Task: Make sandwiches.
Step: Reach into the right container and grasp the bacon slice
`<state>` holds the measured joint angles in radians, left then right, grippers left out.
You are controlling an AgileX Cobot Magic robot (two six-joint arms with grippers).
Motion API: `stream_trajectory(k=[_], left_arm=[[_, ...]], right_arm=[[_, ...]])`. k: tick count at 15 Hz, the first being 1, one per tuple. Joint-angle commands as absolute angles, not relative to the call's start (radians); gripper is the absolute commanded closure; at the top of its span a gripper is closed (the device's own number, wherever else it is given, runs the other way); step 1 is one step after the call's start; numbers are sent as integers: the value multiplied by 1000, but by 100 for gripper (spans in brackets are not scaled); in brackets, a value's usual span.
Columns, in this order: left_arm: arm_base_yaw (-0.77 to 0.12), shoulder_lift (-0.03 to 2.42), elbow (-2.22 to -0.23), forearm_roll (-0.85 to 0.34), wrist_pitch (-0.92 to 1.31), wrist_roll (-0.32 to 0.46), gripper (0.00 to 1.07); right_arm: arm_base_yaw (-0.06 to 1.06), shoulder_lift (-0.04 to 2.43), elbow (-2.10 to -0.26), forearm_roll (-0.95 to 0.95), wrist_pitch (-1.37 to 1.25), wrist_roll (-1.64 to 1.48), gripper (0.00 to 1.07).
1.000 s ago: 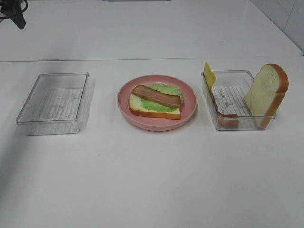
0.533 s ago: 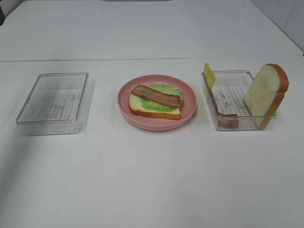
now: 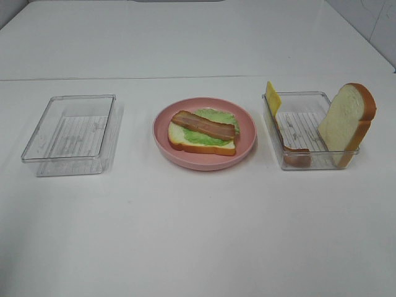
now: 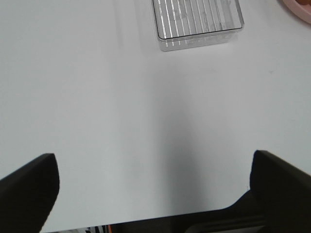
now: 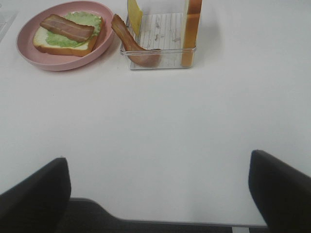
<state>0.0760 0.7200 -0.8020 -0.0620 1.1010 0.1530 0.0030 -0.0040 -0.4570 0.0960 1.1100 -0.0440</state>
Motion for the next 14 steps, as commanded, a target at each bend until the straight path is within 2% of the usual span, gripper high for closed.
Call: stream_trajectory(k=[1, 6, 11, 14], left_arm=[[73, 433, -684, -61, 1128, 156, 4], [73, 9, -577, -62, 1236, 145, 4], [73, -26, -561, -48, 1195, 121, 4], [73, -26, -542, -120, 1111, 118, 4]], right_arm=[[1, -32, -453, 98, 1103, -47, 11], [1, -32, -453, 98, 1103, -47, 11], [1, -26, -453, 99, 1103, -47, 11], [1, -26, -453, 99, 1103, -47, 11]])
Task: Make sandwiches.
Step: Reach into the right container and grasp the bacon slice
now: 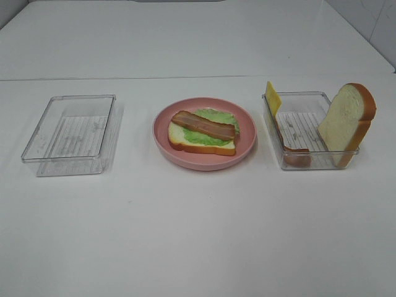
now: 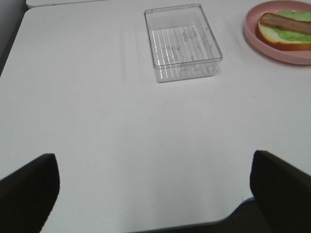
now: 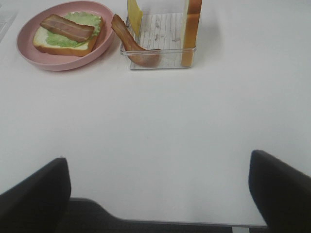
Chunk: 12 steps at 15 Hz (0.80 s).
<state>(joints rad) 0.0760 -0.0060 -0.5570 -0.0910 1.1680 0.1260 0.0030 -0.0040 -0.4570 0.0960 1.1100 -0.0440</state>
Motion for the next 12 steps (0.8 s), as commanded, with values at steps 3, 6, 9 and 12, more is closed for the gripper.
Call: stream_trajectory(k=[3, 6, 9, 12], left_arm=[[73, -25, -517, -49, 1072, 0, 4], [73, -24, -517, -33, 1070, -39, 4], [73, -23, -517, -33, 1070, -35, 4], [73, -23, -517, -33, 1070, -35, 4]], right_arm=[[1, -25, -453, 98, 1103, -47, 11], [1, -25, -453, 97, 1103, -47, 11], [1, -25, -453, 97, 1103, -47, 11], [1, -25, -453, 97, 1103, -47, 11]])
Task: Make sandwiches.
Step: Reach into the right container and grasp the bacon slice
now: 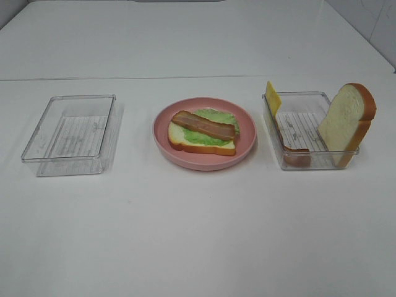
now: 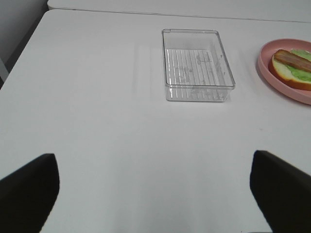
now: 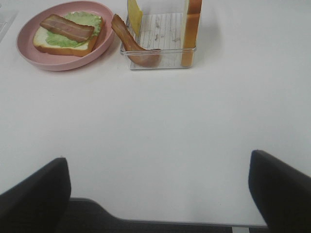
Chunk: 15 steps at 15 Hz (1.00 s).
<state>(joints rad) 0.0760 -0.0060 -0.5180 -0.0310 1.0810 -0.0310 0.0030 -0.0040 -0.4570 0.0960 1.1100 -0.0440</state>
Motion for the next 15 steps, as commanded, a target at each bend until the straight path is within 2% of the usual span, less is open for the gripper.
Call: stream_trajectory(k=[1, 6, 10, 13, 15], left_arm=[[73, -23, -517, -33, 1070, -35, 4], [73, -26, -517, -33, 1070, -34, 4], [73, -26, -517, -33, 1070, -34, 4], [73, -26, -517, -33, 1070, -32, 4], [73, -26, -517, -33, 1070, -30, 4]], right_arm=[[1, -24, -453, 99, 1103, -47, 11], [1, 112, -476, 95, 1093, -48, 11], [1, 530, -649, 95, 1140, -67, 11], [1, 882, -859, 98, 1214, -92, 11], [1, 1013, -945, 114, 1204, -93, 11]])
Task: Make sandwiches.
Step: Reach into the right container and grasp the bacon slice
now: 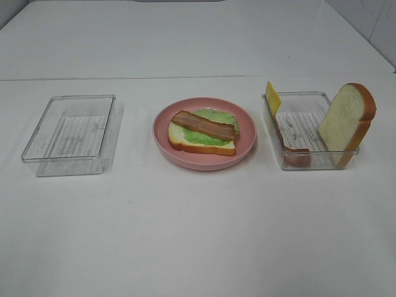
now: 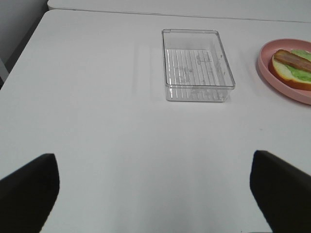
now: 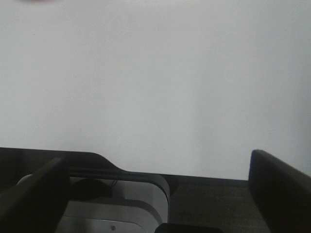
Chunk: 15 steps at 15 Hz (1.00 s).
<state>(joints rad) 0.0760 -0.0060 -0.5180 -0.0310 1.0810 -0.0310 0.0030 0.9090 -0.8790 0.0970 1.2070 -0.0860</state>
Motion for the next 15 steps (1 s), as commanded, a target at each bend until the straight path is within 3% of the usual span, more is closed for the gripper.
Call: stream_trajectory(k=[1, 3, 6, 9, 15], left_arm=[[73, -26, -517, -33, 1070, -29, 4], [73, -26, -517, -33, 1070, -28, 4], [73, -26, -517, -33, 1070, -24, 4], [73, -26, -517, -32, 1070, -24, 4], [73, -26, -517, -32, 1070, -19, 4]], right_arm=[[2, 1106, -1027, 169, 1169, -105, 11], [36, 1182, -1089, 208, 1138, -109, 11], [218, 1365, -1199, 135, 1072, 6, 11], [304, 1541, -1301, 116, 1019, 65, 11], [318, 1815, -1463, 133, 994, 104, 11]])
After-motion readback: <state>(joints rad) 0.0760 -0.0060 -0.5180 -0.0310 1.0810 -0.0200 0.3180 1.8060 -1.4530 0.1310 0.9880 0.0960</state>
